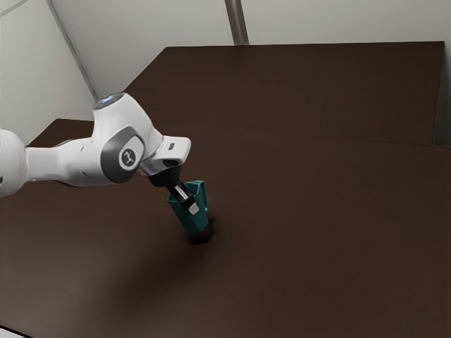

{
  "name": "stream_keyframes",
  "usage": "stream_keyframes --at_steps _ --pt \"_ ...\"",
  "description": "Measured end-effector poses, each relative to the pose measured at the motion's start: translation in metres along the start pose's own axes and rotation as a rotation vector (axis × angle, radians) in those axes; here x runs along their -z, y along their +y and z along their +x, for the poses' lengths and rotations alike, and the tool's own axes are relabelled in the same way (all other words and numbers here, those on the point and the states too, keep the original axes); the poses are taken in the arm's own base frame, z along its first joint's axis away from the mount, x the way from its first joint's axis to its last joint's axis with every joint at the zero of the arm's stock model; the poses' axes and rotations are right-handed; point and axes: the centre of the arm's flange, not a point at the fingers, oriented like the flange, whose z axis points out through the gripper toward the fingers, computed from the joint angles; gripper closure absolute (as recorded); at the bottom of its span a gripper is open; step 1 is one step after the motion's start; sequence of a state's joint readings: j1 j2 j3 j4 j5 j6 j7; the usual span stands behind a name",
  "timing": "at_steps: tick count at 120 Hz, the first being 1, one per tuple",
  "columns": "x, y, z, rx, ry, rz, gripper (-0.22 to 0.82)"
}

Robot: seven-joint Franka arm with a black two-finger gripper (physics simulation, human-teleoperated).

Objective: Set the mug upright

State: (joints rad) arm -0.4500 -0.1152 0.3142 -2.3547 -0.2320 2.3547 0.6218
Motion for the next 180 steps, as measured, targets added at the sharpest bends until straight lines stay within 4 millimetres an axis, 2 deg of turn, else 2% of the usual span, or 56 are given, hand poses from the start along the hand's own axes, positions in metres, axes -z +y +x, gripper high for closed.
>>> stream_keyframes --at_steps 32,51,92,102,113,180 --pt "0.009 -0.031 -0.024 0.179 0.001 0.052 0.79" --pt "0.003 -0.031 -0.029 0.235 -0.009 0.054 0.79" --pt "0.003 -0.036 -0.022 0.288 0.058 0.101 0.79" --pt "-0.007 -0.034 -0.030 0.300 0.061 0.108 0.79" --pt "-0.008 -0.039 -0.034 0.318 0.080 0.122 0.79" --pt "-0.021 -0.044 -0.034 0.365 0.089 0.136 0.79"
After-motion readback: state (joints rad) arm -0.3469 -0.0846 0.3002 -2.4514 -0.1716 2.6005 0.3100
